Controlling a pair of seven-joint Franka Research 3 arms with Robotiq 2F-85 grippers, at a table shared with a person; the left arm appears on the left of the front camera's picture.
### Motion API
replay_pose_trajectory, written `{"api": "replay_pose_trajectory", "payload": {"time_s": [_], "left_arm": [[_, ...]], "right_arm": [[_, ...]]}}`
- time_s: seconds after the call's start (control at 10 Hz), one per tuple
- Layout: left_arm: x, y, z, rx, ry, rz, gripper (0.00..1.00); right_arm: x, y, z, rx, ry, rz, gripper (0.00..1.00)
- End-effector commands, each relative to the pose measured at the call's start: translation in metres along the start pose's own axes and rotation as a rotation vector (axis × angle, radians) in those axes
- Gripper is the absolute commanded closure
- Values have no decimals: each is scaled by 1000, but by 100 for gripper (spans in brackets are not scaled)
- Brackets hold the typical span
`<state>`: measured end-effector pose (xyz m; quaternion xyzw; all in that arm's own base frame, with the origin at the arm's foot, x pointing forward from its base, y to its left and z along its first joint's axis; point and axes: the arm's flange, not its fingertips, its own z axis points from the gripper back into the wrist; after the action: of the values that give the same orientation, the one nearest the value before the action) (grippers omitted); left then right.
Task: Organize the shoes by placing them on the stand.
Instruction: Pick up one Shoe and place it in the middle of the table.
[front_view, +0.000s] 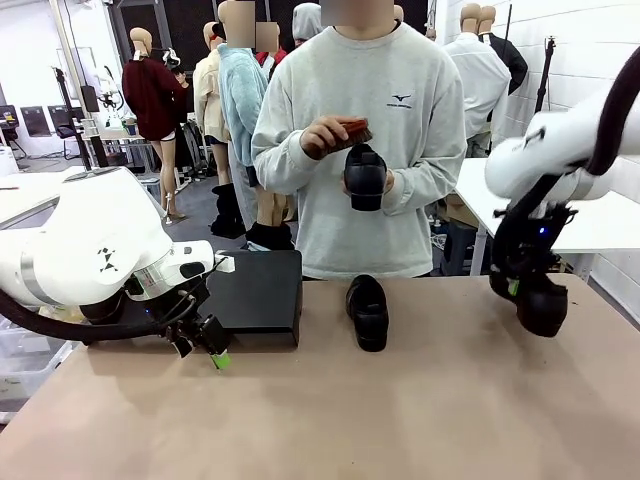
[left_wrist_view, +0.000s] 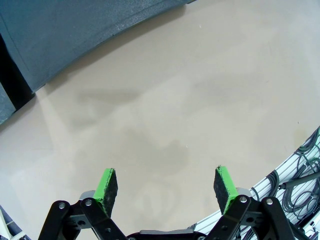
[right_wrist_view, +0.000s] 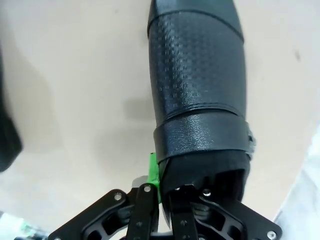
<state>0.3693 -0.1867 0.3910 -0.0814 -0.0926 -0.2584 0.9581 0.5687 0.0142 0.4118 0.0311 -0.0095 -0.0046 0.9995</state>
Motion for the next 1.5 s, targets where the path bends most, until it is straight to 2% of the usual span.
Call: {"api": "replay_pose_trajectory", "payload": {"time_s": [0.0, 0.2, 0.3, 0.4, 0.7, 0.8, 0.9, 1.0, 1.2, 1.4], "left_arm": [[-2, -1, 1, 5, 8, -1, 0], [-2, -1, 1, 5, 8, -1, 0], [-2, -1, 1, 5, 8, -1, 0], [-2, -1, 1, 5, 8, -1, 0], [-2, -1, 1, 5, 8, -1, 0], [-2, -1, 1, 5, 8, -1, 0], [-2, -1, 1, 5, 8, -1, 0], [-2, -1, 1, 5, 8, -1, 0], [-2, -1, 1, 5, 8, -1, 0], [-2, -1, 1, 5, 8, -1, 0]], "right_arm": [[-47, 6, 46, 79, -8, -67, 100], [-96, 20, 60, 103, 54, -141, 100], [-117, 25, 66, 123, 37, -106, 100], [-72, 11, 66, 87, 39, -80, 100], [-72, 11, 66, 87, 39, -80, 100], [-88, 13, 64, 96, 52, -92, 100], [-93, 57, 52, -24, 69, -196, 100], [-113, 94, 46, -70, 55, -259, 100], [-155, 143, 34, -140, 16, -379, 100], [-186, 174, 24, -149, -30, -411, 100]]}}
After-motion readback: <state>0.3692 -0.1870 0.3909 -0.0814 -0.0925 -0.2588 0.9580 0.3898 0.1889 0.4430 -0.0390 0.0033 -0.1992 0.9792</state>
